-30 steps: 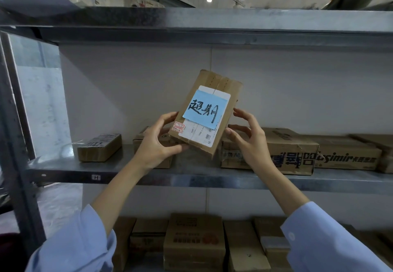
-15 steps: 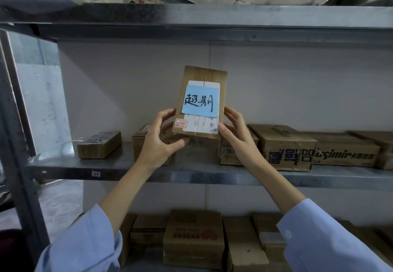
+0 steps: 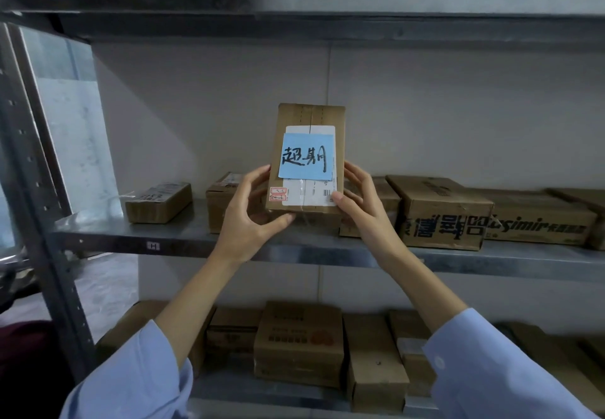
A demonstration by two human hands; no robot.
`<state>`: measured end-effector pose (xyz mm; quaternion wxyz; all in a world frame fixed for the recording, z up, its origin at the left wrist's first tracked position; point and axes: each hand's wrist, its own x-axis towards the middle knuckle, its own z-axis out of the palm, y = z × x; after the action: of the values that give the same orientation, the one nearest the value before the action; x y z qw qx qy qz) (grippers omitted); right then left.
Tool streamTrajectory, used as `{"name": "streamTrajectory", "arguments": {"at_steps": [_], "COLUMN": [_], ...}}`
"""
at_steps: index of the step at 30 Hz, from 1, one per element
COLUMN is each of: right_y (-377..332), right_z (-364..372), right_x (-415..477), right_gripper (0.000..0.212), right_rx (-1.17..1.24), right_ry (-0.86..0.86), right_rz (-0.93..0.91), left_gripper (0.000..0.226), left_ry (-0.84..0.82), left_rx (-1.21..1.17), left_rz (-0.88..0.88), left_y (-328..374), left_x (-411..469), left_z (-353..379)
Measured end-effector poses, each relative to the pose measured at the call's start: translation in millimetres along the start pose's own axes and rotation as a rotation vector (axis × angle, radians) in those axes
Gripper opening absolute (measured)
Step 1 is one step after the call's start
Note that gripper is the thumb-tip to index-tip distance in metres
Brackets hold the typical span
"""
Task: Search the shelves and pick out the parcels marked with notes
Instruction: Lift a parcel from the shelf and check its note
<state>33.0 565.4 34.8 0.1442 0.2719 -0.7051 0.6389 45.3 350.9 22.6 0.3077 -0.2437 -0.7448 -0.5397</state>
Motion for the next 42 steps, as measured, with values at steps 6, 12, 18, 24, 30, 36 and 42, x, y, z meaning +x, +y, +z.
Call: {"name": "streamTrajectory", "arguments": {"at_steps": [6, 12, 18, 24, 30, 36, 42], "right_y": [3, -10, -22, -45, -73, -109, -160], "right_z": [6, 21, 37, 30, 22, 13, 5], "right_x": [-39, -86, -155, -252, -369, -494, -627], "right_gripper": [0.058, 0.06, 0.059, 0.056, 0.06, 0.057, 0.048], "right_rx": [0.049, 0.063, -0.012, -0.143, -0.18, -0.222, -0.243], "right_ry": [0.031, 0.152, 0.33, 0.524, 0.784, 1.045, 1.279], "right_rz": [0.041, 0.077, 0.13, 0.247, 0.365, 0.467, 0.518], "left_gripper": [0.074, 0.081, 0.09, 0.091, 0.088, 0.091, 0.089], "left_ry": [-0.057, -0.164, -0.34, -0.526, -0.775, -0.984, -1.196], "left_rx": [-0.016, -0.045, -0.13, -0.25, -0.383, -0.525, -0.642], "left_rz": [-0.014, 0.016, 0.027, 0.005, 0.004, -0.008, -0.005], "left_y": [-1, 9, 17, 37, 70, 136, 215], "left_x": [-27, -54, -88, -142, -213, -302, -407], "left_z": [0, -3, -1, 41, 103, 161, 221]}}
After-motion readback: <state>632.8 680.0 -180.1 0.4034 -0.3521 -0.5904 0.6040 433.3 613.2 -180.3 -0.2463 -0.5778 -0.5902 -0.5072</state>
